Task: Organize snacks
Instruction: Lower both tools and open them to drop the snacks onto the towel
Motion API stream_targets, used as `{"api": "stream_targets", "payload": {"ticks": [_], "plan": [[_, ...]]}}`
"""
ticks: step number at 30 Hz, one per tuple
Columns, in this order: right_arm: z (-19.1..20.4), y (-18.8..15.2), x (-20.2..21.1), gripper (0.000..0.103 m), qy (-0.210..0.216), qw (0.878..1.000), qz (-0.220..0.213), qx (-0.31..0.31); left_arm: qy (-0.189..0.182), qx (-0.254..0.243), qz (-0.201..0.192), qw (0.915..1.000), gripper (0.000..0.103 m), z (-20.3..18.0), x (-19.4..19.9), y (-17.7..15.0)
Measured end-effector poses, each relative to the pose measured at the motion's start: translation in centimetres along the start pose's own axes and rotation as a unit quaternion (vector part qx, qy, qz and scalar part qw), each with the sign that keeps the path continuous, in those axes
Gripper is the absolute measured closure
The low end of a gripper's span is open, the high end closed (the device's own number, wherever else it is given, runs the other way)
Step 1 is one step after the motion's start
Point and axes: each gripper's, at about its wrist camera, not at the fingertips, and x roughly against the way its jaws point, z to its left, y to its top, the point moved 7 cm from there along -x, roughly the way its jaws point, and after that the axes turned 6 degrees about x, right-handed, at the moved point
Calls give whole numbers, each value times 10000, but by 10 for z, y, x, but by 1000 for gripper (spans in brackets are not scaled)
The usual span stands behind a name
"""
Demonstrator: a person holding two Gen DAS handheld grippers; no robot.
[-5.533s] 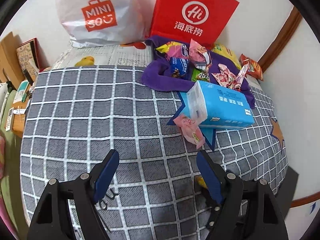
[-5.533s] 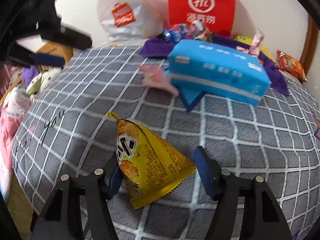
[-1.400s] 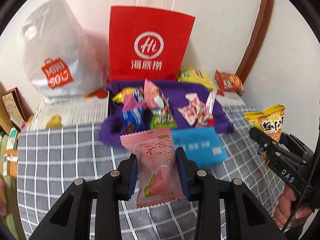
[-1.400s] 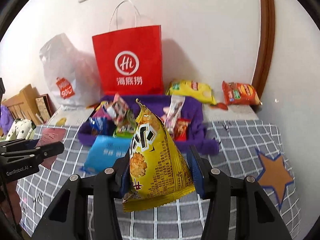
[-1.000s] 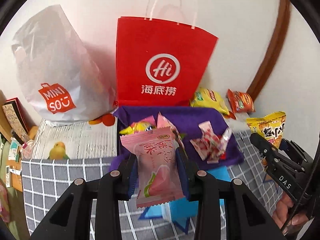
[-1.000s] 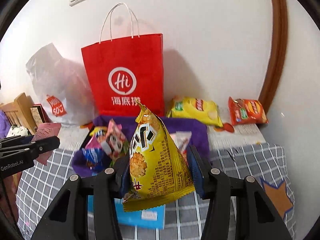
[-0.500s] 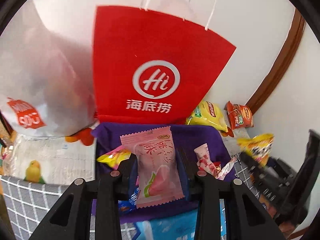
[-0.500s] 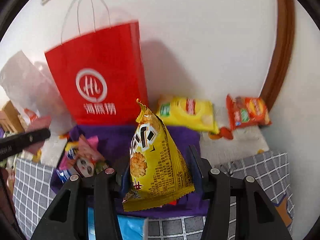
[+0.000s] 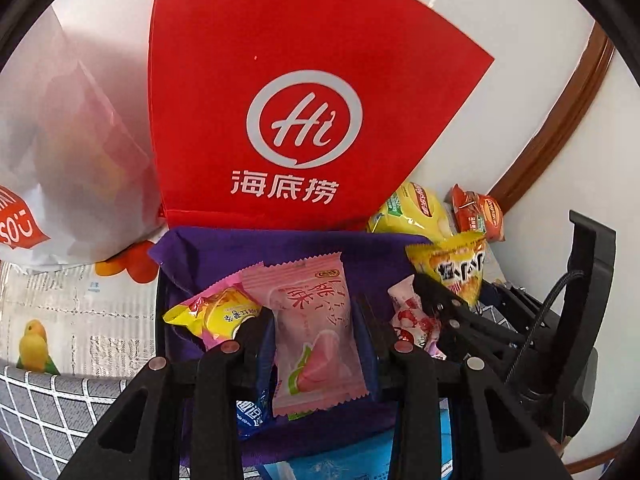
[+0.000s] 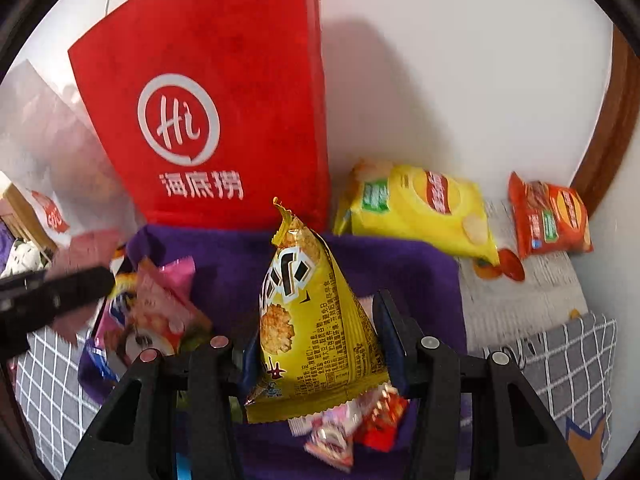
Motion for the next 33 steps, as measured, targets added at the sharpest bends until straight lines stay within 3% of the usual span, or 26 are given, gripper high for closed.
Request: {"api": "stream_targets", "payload": {"ticks": [7, 18, 24, 29, 33], "plan": [[-2, -8, -21, 53, 66, 9998, 189, -45, -289, 137, 280, 9991, 69, -2, -17, -6], [-27, -14, -22, 53, 19, 9992, 389, 59, 310, 258, 827, 9958, 72, 14, -56, -22], [-21, -17, -27, 53, 22, 9986, 482, 232, 518, 48, 734, 9959, 72, 4, -60, -25], [-18, -16, -26, 53, 49, 9988, 429, 245, 384, 161, 767, 9962, 72, 6, -59, -23], [-18, -12, -19, 53, 328, 9991, 275, 55, 330, 201, 767, 9963, 72, 10, -55, -22]]}}
